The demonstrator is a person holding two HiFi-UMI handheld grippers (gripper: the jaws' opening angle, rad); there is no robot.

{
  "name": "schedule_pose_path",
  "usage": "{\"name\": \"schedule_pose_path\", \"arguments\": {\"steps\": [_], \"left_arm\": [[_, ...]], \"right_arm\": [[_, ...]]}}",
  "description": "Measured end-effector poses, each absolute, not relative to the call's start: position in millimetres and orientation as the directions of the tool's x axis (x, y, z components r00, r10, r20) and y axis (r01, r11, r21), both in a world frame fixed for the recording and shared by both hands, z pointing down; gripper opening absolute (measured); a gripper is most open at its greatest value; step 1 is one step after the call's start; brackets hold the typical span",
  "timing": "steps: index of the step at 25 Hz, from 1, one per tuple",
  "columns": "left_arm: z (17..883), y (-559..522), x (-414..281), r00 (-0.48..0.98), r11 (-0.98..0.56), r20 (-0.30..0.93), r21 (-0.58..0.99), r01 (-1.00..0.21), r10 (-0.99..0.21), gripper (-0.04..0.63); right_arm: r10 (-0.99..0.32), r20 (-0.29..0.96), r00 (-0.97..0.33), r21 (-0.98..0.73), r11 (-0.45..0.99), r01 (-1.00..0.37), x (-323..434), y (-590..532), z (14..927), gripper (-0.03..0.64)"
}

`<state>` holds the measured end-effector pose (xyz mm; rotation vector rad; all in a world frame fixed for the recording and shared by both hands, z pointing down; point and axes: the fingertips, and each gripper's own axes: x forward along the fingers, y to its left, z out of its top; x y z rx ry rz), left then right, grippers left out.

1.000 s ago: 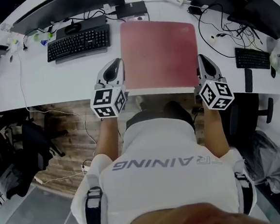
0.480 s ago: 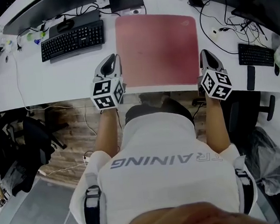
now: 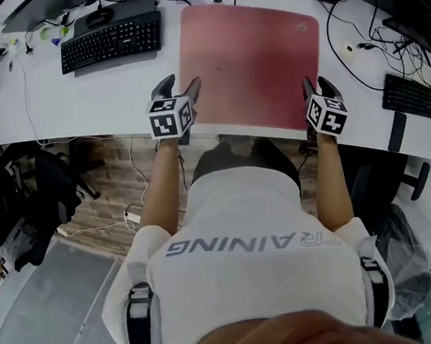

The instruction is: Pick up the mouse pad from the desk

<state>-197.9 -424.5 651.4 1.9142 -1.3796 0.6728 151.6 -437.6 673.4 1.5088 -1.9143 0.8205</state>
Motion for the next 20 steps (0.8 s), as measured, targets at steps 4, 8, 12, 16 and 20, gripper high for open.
{"name": "schedule_pose_path", "arguments": {"steps": [4,8,12,16,20], "left_arm": [[691.0,-432.1,-201.3,0.267,-0.188,0.795,0.194,-0.963,-0.544,0.305],[719.7,-434.4,-205.2,0.234,-0.154,0.833,0.18,-0.972,-0.501,0.318],[733.7,-438.7,-207.4,0.211,-0.151,0.848,0.157,-0.976,-0.487,0.325],[745.8,-438.5,-209.4,0.212,-0.145,0.861,0.162,-0.976,-0.463,0.327],[748.4,-439.5,-204.7,0.201,-0.157,0.864,0.143,-0.977,-0.461,0.328]], "right_arm": [[-0.581,0.792,-0.184,-0.104,0.169,-0.98,154.9,-445.9,710.3,0.254],[-0.553,0.82,-0.147,-0.084,0.138,-0.987,165.2,-452.5,735.0,0.268],[-0.537,0.835,-0.119,-0.068,0.114,-0.991,172.7,-451.9,747.5,0.291],[-0.541,0.834,-0.108,-0.067,0.094,-0.993,172.1,-449.4,747.3,0.293],[-0.553,0.825,-0.114,-0.102,0.052,-0.993,171.0,-449.0,748.3,0.285]]}}
